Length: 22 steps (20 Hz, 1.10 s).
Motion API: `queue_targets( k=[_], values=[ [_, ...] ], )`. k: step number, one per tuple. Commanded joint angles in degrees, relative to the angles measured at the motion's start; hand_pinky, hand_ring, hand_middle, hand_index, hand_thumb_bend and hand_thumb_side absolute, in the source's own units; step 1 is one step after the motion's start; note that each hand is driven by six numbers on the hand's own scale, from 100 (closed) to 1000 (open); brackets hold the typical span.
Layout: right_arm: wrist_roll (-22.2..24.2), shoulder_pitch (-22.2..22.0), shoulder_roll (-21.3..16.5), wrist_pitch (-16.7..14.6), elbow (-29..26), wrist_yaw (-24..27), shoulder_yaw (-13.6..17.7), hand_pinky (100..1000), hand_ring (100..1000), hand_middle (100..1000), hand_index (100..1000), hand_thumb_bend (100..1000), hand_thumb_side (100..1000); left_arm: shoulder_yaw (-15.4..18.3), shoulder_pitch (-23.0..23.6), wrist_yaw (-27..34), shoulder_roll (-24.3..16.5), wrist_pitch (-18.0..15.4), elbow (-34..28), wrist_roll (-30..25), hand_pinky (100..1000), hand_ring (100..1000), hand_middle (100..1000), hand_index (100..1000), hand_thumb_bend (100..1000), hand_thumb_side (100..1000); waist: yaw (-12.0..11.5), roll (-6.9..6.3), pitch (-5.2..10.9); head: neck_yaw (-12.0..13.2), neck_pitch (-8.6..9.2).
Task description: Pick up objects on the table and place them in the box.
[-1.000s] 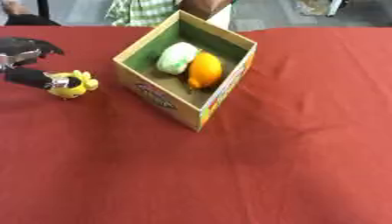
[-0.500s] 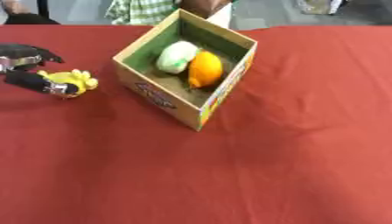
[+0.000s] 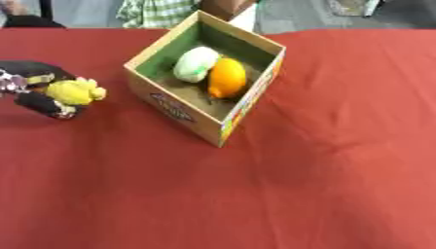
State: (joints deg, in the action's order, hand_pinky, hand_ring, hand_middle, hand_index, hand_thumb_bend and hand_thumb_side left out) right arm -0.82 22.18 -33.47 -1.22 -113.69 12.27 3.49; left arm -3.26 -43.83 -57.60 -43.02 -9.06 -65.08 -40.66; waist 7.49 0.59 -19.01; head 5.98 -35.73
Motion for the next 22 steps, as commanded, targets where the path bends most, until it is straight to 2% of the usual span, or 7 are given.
queue_targets(
  k=[1, 2, 4, 8, 13, 16, 22],
  values=[
    [0.05, 0.55, -0.97, 0.09, -0.9, -0.43, 0.57, 903, 829, 652, 910, 286, 788, -0.07, -0.85, -0.31, -0.72, -0.8, 0.44, 1.27, 753, 886, 909, 966, 274, 631, 0.09, -0.01, 0.86, 0.07, 0.36],
    [0.05, 0.52, -0.92, 0.15, -0.9, -0.46, 0.57, 904, 829, 651, 911, 291, 789, -0.08, -0.9, -0.06, -0.55, -1.11, 0.24, 1.88, 719, 860, 871, 918, 187, 499, 0.09, -0.05, 0.83, 0.07, 0.32],
    [0.05, 0.49, -0.85, 0.3, -0.9, -0.53, 0.6, 904, 830, 651, 911, 293, 789, -0.17, -0.81, 0.62, -0.35, -1.63, -0.5, 4.16, 692, 838, 840, 881, 100, 416, 0.08, -0.12, 0.81, 0.04, 0.27],
    [0.05, 0.42, -0.73, 0.45, -0.9, -0.53, 0.62, 904, 830, 651, 911, 297, 788, -0.4, -0.71, 1.24, -0.23, -1.27, -1.16, 7.6, 647, 797, 790, 829, 100, 244, 0.15, -0.23, 0.94, -0.04, 0.17],
    [-0.03, 0.22, -0.7, 0.66, -0.9, -0.48, 0.67, 904, 830, 650, 911, 298, 786, -0.41, -0.75, 2.66, -0.59, -0.29, -2.27, 7.13, 623, 781, 781, 819, 100, 248, 0.08, -0.42, 1.31, -0.21, -0.01],
    [-0.02, 0.18, -0.73, 0.8, -0.9, -0.41, 0.64, 904, 830, 650, 911, 297, 785, -0.6, -0.91, 3.3, -0.98, 0.07, -2.73, 3.79, 629, 785, 789, 825, 100, 336, -0.06, -0.59, 1.61, -0.32, -0.14],
    [-0.02, -0.01, -0.76, 1.13, -0.9, -0.26, 0.62, 904, 830, 650, 912, 295, 785, 0.18, -1.17, 4.12, -1.74, 0.78, -4.96, 0.44, 609, 764, 760, 797, 100, 248, -0.26, -0.96, 2.24, -0.59, -0.29]
  ],
)
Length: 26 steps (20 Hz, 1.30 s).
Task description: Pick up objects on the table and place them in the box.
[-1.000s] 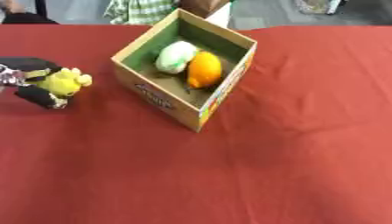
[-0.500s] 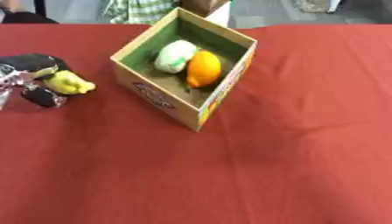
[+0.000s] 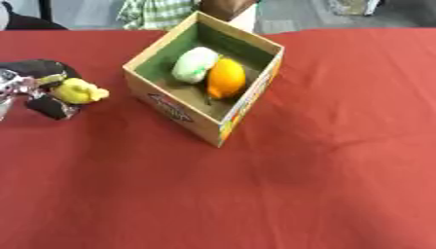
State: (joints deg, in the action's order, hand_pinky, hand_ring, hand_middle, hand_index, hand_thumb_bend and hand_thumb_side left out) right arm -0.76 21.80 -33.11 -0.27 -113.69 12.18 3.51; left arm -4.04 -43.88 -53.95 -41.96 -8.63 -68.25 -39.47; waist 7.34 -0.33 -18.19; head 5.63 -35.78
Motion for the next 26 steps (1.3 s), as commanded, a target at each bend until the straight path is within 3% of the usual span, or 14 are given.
queue_targets(
  k=[1, 7, 16, 21, 26],
  values=[
    [-0.08, 0.35, -1.13, 0.22, -0.9, -0.15, 0.6, 904, 830, 650, 912, 295, 785, 1.11, -1.16, 0.57, -2.89, 0.58, -2.16, -0.69, 605, 760, 757, 794, 100, 247, -0.14, -0.09, 1.52, -0.29, -0.26],
    [-0.15, 0.34, -1.2, 0.33, -0.9, 0.1, 0.59, 904, 830, 650, 912, 292, 785, 1.69, -1.63, 1.07, -3.05, 1.78, -6.7, 2.17, 507, 675, 667, 719, 100, 249, -0.27, -0.26, 1.97, -0.65, -0.61],
    [0.0, 0.53, -1.21, 0.47, -0.9, 0.37, 0.44, 905, 830, 649, 912, 290, 783, -0.39, -4.36, 3.92, -0.79, 4.89, -18.82, 10.67, 450, 621, 609, 673, 100, 293, -0.15, -0.59, 2.27, -0.63, -0.94],
    [0.37, 1.11, -1.22, 0.62, -0.9, 0.62, 0.12, 905, 830, 649, 912, 287, 782, -2.4, -8.38, 7.44, 4.06, 6.24, -20.42, 14.74, 436, 600, 591, 655, 100, 323, 0.16, -1.0, 2.24, 0.29, -0.89],
    [1.09, 1.99, -1.07, 0.84, -0.9, 0.96, -0.38, 906, 830, 648, 912, 286, 781, -4.4, -11.95, 9.59, 9.37, 5.73, -17.28, 17.48, 434, 587, 578, 634, 100, 330, 0.86, -1.46, 2.04, 1.05, -0.63]
  ],
)
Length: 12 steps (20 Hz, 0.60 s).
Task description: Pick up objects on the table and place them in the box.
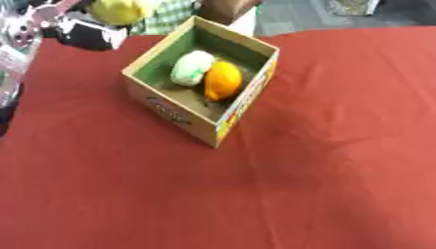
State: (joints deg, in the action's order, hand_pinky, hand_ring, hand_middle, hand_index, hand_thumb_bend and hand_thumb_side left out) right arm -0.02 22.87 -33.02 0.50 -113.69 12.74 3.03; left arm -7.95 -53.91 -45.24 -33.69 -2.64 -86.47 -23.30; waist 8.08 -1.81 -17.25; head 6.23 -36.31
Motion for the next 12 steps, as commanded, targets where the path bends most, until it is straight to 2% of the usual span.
queue_targets(
  k=[1, 6, 12],
  values=[
    [0.47, 1.06, -1.12, 0.13, -0.9, 0.39, 0.03, 906, 830, 648, 912, 286, 781, -0.9, -2.47, 0.96, 2.03, -0.45, 2.05, 1.66, 432, 585, 576, 632, 100, 328, 0.32, -0.06, 1.04, 0.62, -0.07],
    [0.97, 1.71, -0.61, 0.44, -0.9, 0.61, -0.2, 908, 830, 647, 913, 283, 778, -2.35, -4.02, 0.91, 5.9, -1.56, 8.6, 3.62, 438, 589, 585, 620, 100, 307, 1.33, -0.63, 0.71, 1.5, 0.27],
    [1.58, 2.38, -0.31, 0.85, -0.9, 0.69, -0.47, 909, 830, 645, 913, 285, 777, -2.74, -4.2, -1.17, 7.75, -2.23, 14.89, 5.03, 456, 605, 608, 653, 100, 283, 2.0, -1.34, 0.22, 1.91, 0.44]
  ],
)
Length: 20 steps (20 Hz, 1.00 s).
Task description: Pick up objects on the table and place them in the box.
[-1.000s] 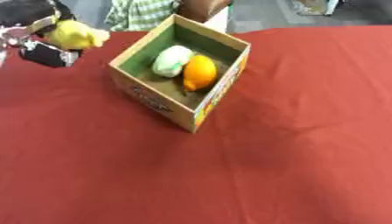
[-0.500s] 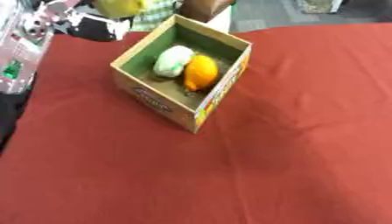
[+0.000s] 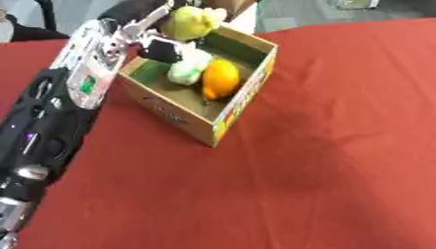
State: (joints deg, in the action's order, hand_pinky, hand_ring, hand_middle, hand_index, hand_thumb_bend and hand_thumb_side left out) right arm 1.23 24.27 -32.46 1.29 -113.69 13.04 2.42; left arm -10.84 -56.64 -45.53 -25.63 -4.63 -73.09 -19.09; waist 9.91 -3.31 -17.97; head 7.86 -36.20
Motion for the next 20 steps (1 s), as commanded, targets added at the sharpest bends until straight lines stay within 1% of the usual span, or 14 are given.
queue_targets(
  k=[1, 3, 9, 10, 11, 12, 13, 14, 15, 16, 17, 18, 20],
  values=[
    [0.43, 1.08, -0.86, 0.09, -0.9, 0.38, 0.1, 909, 830, 645, 913, 285, 777, 0.16, -1.5, -1.32, -0.14, -0.39, 2.4, 1.06, 466, 616, 623, 685, 100, 272, 0.24, 0.08, 0.87, 0.26, 0.31],
    [0.57, 1.22, -0.86, 0.12, -0.9, 0.36, 0.05, 909, 831, 645, 913, 285, 777, 0.27, -1.56, -2.48, 0.14, -0.52, 4.19, 1.38, 475, 627, 639, 713, 100, 264, 0.41, -0.02, 0.74, 0.26, 0.27],
    [0.67, 1.29, -0.85, 0.13, -0.9, 0.33, 0.03, 909, 831, 645, 913, 285, 777, 0.51, -1.74, -3.97, 0.52, -1.19, 6.07, 2.22, 475, 627, 639, 713, 100, 264, 0.51, -0.06, 0.67, 0.28, 0.27],
    [0.63, 1.21, -0.85, 0.14, -0.9, 0.28, 0.1, 910, 831, 644, 914, 286, 777, 0.77, -1.42, -4.26, 0.17, -0.98, 6.54, 2.13, 593, 765, 776, 901, 100, 248, 0.51, -0.06, 0.56, 0.23, 0.33],
    [0.62, 1.17, -0.81, 0.14, -0.9, 0.23, 0.14, 910, 831, 644, 914, 286, 777, 0.86, -1.28, -4.85, -0.07, -0.43, 7.4, 2.31, 597, 769, 781, 908, 100, 248, 0.6, -0.06, 0.51, 0.29, 0.35],
    [0.63, 1.12, -0.77, 0.16, -0.9, 0.19, 0.15, 910, 831, 644, 914, 287, 777, 0.76, -1.34, -5.53, -0.11, 0.17, 7.99, 2.72, 649, 816, 840, 966, 100, 403, 0.65, -0.05, 0.5, 0.33, 0.38],
    [0.65, 1.08, -0.72, 0.19, -0.9, 0.16, 0.15, 910, 831, 644, 914, 287, 777, 0.59, -1.43, -6.31, -0.1, 0.64, 8.27, 3.31, 649, 816, 840, 966, 100, 403, 0.67, -0.04, 0.5, 0.37, 0.4],
    [0.68, 1.03, -0.65, 0.23, -0.9, 0.13, 0.15, 910, 831, 644, 914, 288, 778, 0.43, -1.51, -7.17, -0.15, 1.02, 8.39, 3.89, 708, 869, 902, 1000, 100, 691, 0.68, -0.01, 0.51, 0.4, 0.39],
    [0.71, 1.0, -0.6, 0.24, -0.9, 0.11, 0.15, 910, 831, 644, 914, 288, 778, 0.32, -1.56, -8.05, -0.17, 1.36, 8.44, 4.28, 708, 869, 902, 1000, 100, 691, 0.7, 0.01, 0.52, 0.43, 0.38],
    [0.7, 0.91, -0.54, 0.26, -0.9, 0.09, 0.18, 911, 831, 643, 914, 289, 778, 0.44, -1.56, -8.94, -0.22, 1.74, 8.59, 4.57, 759, 909, 950, 1000, 270, 981, 0.7, 0.06, 0.56, 0.41, 0.33],
    [0.67, 0.81, -0.5, 0.28, -0.9, 0.07, 0.23, 911, 831, 643, 914, 289, 778, 0.63, -1.57, -9.77, -0.24, 2.33, 8.77, 4.79, 770, 917, 961, 1000, 316, 1000, 0.71, 0.11, 0.59, 0.38, 0.29],
    [0.63, 0.73, -0.47, 0.29, -0.9, 0.06, 0.28, 910, 831, 643, 914, 289, 778, 0.72, -1.58, -10.59, -0.27, 3.0, 8.84, 5.01, 788, 929, 980, 1000, 352, 1000, 0.69, 0.16, 0.64, 0.33, 0.26],
    [0.55, 0.67, -0.48, 0.27, -0.9, 0.08, 0.32, 910, 831, 643, 914, 289, 778, 0.8, -1.53, -12.23, -0.22, 3.93, 8.76, 5.25, 812, 942, 1000, 1000, 353, 1000, 0.61, 0.25, 0.73, 0.23, 0.2]
  ],
)
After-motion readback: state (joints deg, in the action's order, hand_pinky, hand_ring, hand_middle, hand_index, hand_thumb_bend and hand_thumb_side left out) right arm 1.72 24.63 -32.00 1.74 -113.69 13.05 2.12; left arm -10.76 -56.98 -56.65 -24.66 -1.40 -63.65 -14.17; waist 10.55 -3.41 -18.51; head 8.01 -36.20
